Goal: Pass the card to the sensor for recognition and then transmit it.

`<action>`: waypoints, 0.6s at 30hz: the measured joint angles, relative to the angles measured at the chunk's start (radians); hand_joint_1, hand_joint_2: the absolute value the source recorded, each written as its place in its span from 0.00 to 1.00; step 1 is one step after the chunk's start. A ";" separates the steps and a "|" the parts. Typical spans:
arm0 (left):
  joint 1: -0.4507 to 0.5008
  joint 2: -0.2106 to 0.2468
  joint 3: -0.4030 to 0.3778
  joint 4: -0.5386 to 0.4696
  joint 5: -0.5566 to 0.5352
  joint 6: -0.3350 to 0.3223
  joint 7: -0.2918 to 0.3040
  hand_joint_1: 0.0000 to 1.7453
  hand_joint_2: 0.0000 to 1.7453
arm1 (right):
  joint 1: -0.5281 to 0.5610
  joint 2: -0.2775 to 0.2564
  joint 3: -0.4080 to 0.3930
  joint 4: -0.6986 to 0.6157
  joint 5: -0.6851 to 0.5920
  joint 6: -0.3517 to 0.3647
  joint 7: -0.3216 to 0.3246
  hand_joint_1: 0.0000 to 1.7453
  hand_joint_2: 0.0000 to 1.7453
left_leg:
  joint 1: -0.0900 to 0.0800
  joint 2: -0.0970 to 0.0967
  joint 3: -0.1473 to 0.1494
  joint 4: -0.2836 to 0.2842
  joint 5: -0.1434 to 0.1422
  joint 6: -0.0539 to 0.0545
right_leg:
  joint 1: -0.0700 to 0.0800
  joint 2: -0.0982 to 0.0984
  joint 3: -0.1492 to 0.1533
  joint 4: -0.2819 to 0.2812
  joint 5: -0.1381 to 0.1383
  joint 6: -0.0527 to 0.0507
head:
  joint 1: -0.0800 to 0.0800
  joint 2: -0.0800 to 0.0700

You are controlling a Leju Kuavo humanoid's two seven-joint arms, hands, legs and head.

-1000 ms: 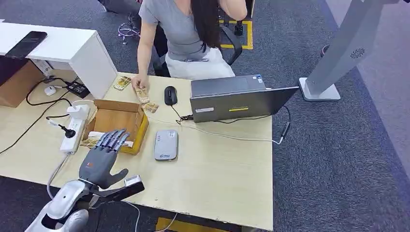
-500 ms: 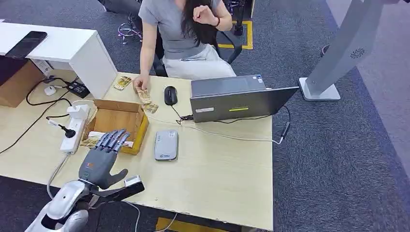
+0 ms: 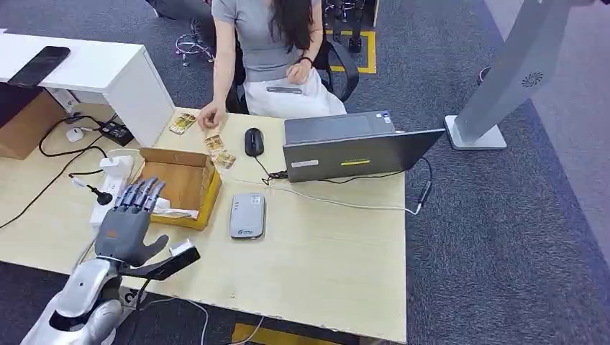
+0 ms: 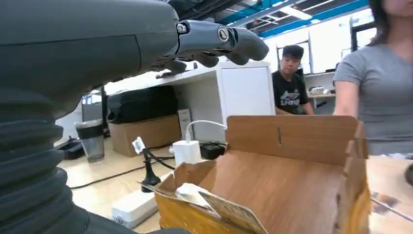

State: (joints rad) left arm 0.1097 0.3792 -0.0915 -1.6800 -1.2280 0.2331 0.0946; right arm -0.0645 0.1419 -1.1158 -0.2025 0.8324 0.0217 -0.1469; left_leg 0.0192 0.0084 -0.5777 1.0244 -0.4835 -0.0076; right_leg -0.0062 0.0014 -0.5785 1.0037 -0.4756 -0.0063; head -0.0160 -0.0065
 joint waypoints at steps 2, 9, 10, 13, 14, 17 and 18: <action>-0.025 -0.006 0.005 0.024 0.000 -0.003 0.007 0.00 1.00 | 0.000 0.000 0.000 0.000 0.008 0.001 0.004 0.00 0.00 | 0.000 -0.001 0.000 0.000 0.000 0.000 | 0.000 -0.001 0.000 0.000 0.000 0.000 | 0.000 0.000; -0.087 -0.021 0.006 0.089 0.000 -0.010 0.009 0.00 1.00 | -0.003 0.000 0.000 0.000 0.017 0.002 0.010 0.00 0.00 | 0.000 -0.001 0.000 0.000 0.000 0.000 | 0.000 -0.001 0.000 0.000 0.000 0.000 | 0.000 0.000; -0.090 -0.023 0.006 0.092 0.000 -0.010 0.009 0.00 1.00 | -0.003 0.000 0.000 0.000 0.018 0.001 0.010 0.00 0.00 | 0.000 -0.001 0.000 0.000 0.000 0.000 | 0.000 -0.001 0.000 0.000 0.000 0.000 | 0.000 0.000; -0.097 -0.026 0.006 0.101 0.000 -0.010 0.009 0.00 1.00 | -0.003 0.000 0.000 0.000 0.018 0.001 0.010 0.00 0.00 | 0.000 -0.001 0.000 0.000 0.000 0.000 | 0.000 -0.001 0.000 0.000 0.000 0.000 | 0.000 0.000; -0.099 -0.026 0.006 0.104 0.000 -0.010 0.009 0.00 1.00 | -0.003 0.000 0.000 0.000 0.018 0.001 0.010 0.00 0.00 | 0.000 -0.001 0.000 0.000 0.000 0.000 | 0.000 -0.001 0.000 0.000 0.000 0.000 | 0.000 0.000; -0.100 -0.028 0.006 0.110 0.000 -0.010 0.009 0.00 1.00 | -0.003 0.000 0.000 0.000 0.018 0.001 0.010 0.00 0.00 | 0.000 -0.001 0.000 0.000 0.000 0.000 | 0.000 -0.001 0.000 0.000 0.000 0.000 | 0.000 0.000; -0.100 -0.030 0.006 0.112 0.000 -0.010 0.009 0.00 1.00 | -0.003 0.000 0.000 0.000 0.018 0.001 0.010 0.00 0.00 | 0.000 -0.001 0.000 0.000 0.000 0.000 | 0.000 -0.001 0.000 0.000 0.000 0.000 | 0.000 0.000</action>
State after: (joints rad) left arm 0.0096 0.3494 -0.0854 -1.5679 -1.2280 0.2232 0.1038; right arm -0.0679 0.1419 -1.1158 -0.2026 0.8499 0.0229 -0.1373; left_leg 0.0191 0.0069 -0.5778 1.0245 -0.4831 -0.0073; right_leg -0.0062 0.0001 -0.5783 1.0037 -0.4755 -0.0064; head -0.0160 -0.0065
